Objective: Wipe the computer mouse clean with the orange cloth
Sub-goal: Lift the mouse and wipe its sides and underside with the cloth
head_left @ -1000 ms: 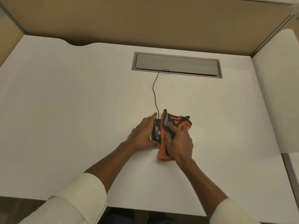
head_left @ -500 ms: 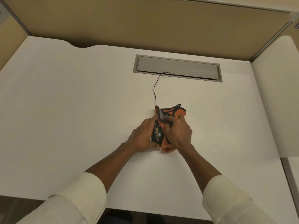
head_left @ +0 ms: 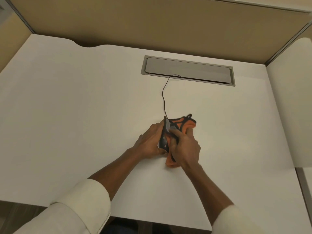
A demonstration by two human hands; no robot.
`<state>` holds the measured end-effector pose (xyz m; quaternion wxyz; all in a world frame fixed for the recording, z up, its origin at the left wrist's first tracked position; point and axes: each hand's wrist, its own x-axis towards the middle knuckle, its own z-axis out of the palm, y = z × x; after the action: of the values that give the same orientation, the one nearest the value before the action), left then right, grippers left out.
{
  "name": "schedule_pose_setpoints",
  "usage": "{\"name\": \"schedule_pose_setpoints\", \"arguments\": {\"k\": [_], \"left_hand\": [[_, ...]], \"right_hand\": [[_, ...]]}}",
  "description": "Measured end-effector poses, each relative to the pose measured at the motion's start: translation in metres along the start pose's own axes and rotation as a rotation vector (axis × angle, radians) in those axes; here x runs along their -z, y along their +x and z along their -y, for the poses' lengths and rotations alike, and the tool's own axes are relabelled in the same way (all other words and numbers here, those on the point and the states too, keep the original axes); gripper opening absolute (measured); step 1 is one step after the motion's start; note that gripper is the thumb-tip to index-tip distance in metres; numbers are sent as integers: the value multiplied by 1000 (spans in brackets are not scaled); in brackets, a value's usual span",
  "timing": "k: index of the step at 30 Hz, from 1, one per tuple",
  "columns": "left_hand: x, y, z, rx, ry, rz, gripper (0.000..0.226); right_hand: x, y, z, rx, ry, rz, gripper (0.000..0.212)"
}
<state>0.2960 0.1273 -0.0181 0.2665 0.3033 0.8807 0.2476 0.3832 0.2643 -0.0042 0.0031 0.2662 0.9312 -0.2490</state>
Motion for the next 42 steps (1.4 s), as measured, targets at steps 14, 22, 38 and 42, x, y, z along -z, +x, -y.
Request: {"name": "schedule_pose_setpoints", "arguments": {"k": [14, 22, 38, 42], "left_hand": [[-3, 3, 0, 36, -2, 38, 133], [-2, 2, 1, 15, 12, 11, 123], [-4, 4, 4, 41, 31, 36, 138], [-4, 4, 4, 29, 16, 34, 136]], "right_hand": [[-20, -42, -28, -35, 129, -21, 40], [-23, -34, -14, 53, 93, -81, 34], [-15, 0, -35, -60, 173, -24, 37], [-22, -42, -32, -136, 223, -3, 45]]}}
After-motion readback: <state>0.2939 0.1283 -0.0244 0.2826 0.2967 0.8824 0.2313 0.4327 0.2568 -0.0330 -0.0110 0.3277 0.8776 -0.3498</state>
